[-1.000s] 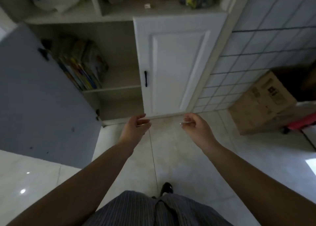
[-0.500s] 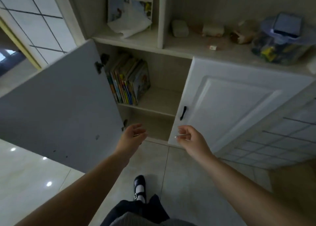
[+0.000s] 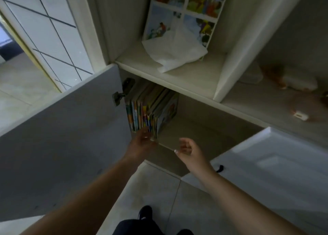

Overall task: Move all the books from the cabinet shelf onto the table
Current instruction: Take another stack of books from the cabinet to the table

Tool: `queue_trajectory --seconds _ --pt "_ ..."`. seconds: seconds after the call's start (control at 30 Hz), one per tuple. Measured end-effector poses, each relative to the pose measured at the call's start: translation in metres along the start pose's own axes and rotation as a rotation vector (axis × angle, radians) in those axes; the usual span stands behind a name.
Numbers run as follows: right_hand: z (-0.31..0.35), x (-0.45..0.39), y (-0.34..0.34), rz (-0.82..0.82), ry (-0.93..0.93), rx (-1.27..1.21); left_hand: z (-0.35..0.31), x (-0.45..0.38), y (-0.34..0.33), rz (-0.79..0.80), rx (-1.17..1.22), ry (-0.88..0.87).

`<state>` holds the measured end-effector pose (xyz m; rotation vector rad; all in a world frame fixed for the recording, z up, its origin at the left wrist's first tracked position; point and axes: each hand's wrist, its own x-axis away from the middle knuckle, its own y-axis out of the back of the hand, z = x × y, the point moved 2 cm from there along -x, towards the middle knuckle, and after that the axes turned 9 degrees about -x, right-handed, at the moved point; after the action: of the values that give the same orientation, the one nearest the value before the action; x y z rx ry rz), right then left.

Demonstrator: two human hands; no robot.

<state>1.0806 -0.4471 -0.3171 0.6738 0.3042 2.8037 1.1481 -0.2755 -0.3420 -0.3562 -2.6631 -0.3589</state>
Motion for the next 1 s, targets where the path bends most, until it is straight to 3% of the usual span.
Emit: queue_trajectory --seconds 0.43,0.6,0.77,1.0 --pt "0.009 -0.126 -0.046 0.204 -0.040 -0.145 0.028 -0.121 -0.007 -0.043 -0.201 -0.197" --pt "0.005 -0.143 -0.047 0.223 -0.011 -0.030 0.025 -0.122 -0.009 -0.083 -0.314 -0.253" --pt "0.000 -0.151 -0.050 0.258 -0.040 -0.036 0.027 -0.129 -0.014 -0.131 -0.317 -0.274" --pt "-0.016 -0.156 -0.042 0.265 -0.095 -0.022 0.034 -0.147 -0.037 -0.073 -0.216 -0.238"
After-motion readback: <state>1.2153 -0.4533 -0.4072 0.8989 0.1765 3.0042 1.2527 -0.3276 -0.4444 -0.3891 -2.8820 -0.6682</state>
